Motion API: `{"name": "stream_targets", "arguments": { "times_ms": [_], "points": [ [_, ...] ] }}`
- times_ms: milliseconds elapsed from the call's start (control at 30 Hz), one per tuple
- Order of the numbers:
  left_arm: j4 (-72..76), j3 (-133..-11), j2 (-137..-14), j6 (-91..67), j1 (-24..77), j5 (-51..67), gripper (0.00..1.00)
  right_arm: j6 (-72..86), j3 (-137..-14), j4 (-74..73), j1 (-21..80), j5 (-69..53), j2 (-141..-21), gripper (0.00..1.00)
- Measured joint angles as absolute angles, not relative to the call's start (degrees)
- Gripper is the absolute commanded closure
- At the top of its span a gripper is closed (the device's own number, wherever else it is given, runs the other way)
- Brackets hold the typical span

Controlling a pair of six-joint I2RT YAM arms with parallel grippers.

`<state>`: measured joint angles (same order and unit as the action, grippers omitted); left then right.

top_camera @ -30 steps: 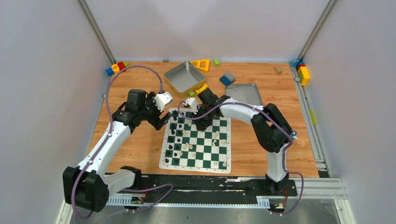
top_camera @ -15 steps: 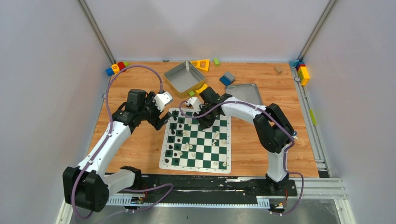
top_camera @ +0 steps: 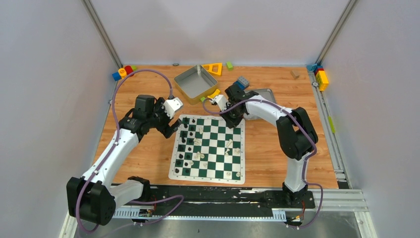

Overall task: Set up the chess pieces on the board
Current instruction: Place the chess piece on the chessboard.

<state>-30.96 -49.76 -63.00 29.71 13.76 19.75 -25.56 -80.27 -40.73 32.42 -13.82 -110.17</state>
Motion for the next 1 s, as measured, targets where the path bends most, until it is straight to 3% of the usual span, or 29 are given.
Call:
{"name": "stream_targets", "arguments": {
  "times_ms": [767,867,1000],
  "points": [
    [-30.9,-49.8,-63.1,29.7,13.7,19.6,0.02,-26.0,-83.3,-42.7,33.0,-14.1,-113.7,0.98],
    [-30.9,-49.7,-63.1,29.7,13.7,19.4,0.01,-26.0,-83.4,-42.6,33.2,-14.2,-114.6,0.93],
    [-30.9,-49.6,-63.1,29.7,13.7,19.3,0.01,-25.8,-83.7,-42.6,33.3,-14.5,-115.1,0.75]
  ]
}}
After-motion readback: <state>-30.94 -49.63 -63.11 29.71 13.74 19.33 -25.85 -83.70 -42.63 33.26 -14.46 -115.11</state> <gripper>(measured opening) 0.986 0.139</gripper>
